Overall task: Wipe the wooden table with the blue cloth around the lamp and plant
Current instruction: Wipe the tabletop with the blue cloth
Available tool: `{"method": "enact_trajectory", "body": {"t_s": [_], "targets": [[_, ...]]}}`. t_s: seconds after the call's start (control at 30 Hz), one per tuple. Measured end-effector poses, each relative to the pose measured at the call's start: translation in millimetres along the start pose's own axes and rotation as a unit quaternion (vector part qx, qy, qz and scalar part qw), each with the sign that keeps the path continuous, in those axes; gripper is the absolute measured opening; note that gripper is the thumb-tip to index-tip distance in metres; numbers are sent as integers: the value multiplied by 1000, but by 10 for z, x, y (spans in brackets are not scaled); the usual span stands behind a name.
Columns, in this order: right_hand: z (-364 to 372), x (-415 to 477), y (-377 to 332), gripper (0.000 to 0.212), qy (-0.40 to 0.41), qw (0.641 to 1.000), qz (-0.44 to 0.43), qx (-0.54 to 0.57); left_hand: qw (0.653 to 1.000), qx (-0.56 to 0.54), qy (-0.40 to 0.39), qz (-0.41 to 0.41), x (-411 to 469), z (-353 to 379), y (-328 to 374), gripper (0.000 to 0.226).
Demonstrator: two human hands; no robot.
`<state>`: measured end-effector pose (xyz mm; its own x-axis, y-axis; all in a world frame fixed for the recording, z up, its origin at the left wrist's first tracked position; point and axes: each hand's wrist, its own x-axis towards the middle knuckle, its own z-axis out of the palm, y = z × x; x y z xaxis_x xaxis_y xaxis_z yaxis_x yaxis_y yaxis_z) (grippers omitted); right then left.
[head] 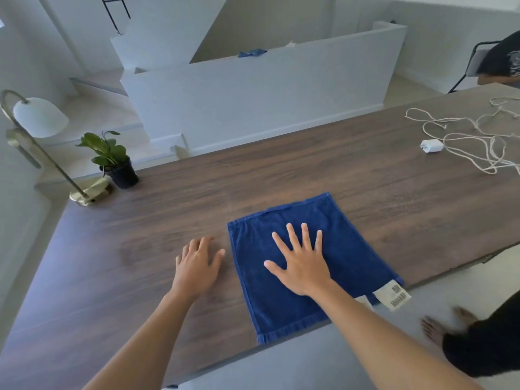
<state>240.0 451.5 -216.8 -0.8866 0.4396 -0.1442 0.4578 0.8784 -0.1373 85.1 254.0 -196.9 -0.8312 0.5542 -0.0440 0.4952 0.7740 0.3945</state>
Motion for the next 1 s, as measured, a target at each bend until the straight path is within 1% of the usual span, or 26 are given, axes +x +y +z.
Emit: {"method": "enact_trajectory", "body": {"t_s": [0.07, 0.13, 0.17, 0.2, 0.23, 0.27, 0.33, 0.37, 0.4, 0.43, 0.47, 0.53, 0.6, 0.63, 0.67, 0.7, 0.73, 0.83, 0.87, 0.93, 1.0], "targets": [[66, -42, -69, 83, 13, 1000, -10, -23, 1000, 9, 11, 0, 115, 30, -49, 50], [85, -232, 33, 85, 13, 997, -69, -28, 1000, 7, 24, 3, 289, 95, -93, 52], [78, -345, 129, 83, 22, 995, -98, -9, 999, 7, 31, 3, 375, 118, -101, 53], [76, -412, 250, 77, 35, 993, -110, 23, 999, 9, 37, -1, 474, 151, -110, 54], [55, -412, 392, 65, 55, 992, -102, 52, 999, 17, 43, -9, 569, 175, -126, 55], [41, -312, 540, 52, 71, 992, -75, 69, 998, 34, 45, -16, 646, 209, -153, 56], [-46, 117, 706, 36, 73, 995, 30, 69, 996, 68, 55, -23, 739, 276, -185, 58], [-87, 409, 704, 34, 73, 992, 84, 60, 995, 75, 60, -22, 766, 307, -185, 58], [-112, 703, 625, 38, 81, 988, 121, 51, 995, 78, 63, -22, 791, 328, -187, 57], [-114, 952, 481, 43, 86, 986, 134, 48, 995, 79, 64, -23, 801, 344, -193, 57], [-88, 1115, 290, 45, 89, 987, 121, 52, 994, 78, 65, -25, 804, 344, -197, 55], [37, 1051, -159, 41, 101, 992, 23, 69, 994, 82, 78, -9, 837, 296, -229, 47], [146, 471, -459, 32, 85, 985, -100, 110, 993, 73, 95, 6, 912, 206, -325, 39], [122, 158, -445, 26, 77, 979, -133, 136, 992, 69, 105, 11, 947, 174, -359, 37], [92, -64, -313, 22, 73, 974, -136, 168, 991, 69, 114, 14, 970, 165, -381, 36], [54, -168, -109, 20, 79, 973, -119, 182, 990, 69, 119, 13, 993, 172, -386, 35], [20, -172, 127, 21, 98, 977, -87, 170, 990, 69, 121, 11, 1009, 191, -386, 37], [-86, 308, 664, 44, 137, 986, 41, 85, 992, 65, 109, 5, 1016, 226, -380, 45], [-113, 571, 709, 48, 150, 984, 69, 65, 992, 68, 102, 3, 1029, 231, -386, 48], [-134, 1095, 590, 52, 158, 980, 102, 67, 993, 75, 94, 0, 1055, 234, -401, 51], [-113, 1471, 286, 53, 150, 982, 88, 71, 993, 76, 91, -2, 1057, 239, -393, 52]]}}
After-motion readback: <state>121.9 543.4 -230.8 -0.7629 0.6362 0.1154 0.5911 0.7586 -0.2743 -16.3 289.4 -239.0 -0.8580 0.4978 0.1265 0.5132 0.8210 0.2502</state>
